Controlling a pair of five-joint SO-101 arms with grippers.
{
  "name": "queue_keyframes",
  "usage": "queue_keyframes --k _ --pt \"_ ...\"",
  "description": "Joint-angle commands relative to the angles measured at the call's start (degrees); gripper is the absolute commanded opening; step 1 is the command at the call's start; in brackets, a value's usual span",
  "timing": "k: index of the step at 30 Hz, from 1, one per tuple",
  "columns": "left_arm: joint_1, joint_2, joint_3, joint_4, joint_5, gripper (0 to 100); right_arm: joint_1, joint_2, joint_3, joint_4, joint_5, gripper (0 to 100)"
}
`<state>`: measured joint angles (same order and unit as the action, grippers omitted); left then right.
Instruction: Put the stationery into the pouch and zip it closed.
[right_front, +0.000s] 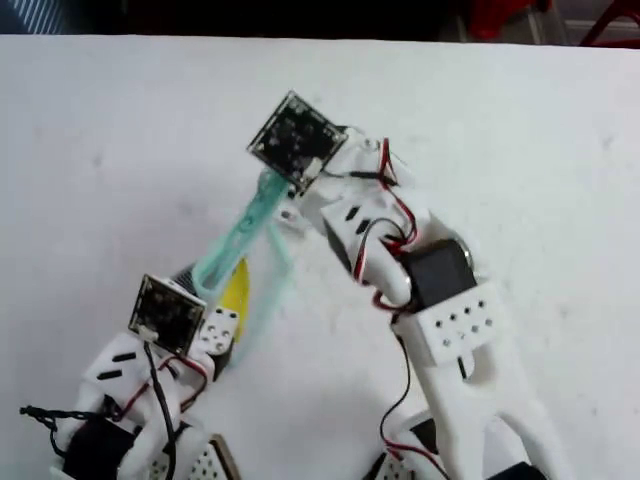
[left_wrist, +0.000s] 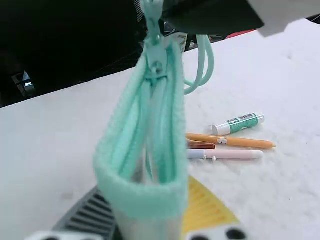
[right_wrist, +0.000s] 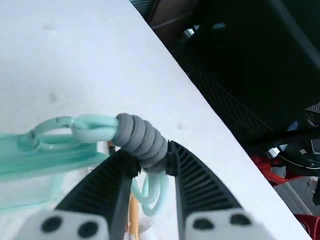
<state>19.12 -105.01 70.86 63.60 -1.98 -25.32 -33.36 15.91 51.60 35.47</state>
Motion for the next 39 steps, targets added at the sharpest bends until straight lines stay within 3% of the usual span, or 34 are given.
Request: queue_keyframes --k 1,28,30,35,39 --pt "-0.7 0.5 0.4 -0.3 -1.1 2 4.1 1.4 -2.7 -3.9 -0.3 1.7" --pt "-0.7 0.5 0.4 0.7 -1.1 2 7.3 4.4 -2.7 -5.9 -0.8 2.3" --pt "-0.7 0.5 0.4 0.7 -1.1 2 6.0 3.8 -2.7 -4.3 -0.8 8.7" --pt "-0.7 0.5 0.4 0.6 -1.1 2 2.6 0.3 -2.5 -0.4 -0.5 35.6" --pt "-0.7 0.5 0.4 0.6 -1.1 2 1.0 -3.3 -2.5 2.0 -0.4 34.7"
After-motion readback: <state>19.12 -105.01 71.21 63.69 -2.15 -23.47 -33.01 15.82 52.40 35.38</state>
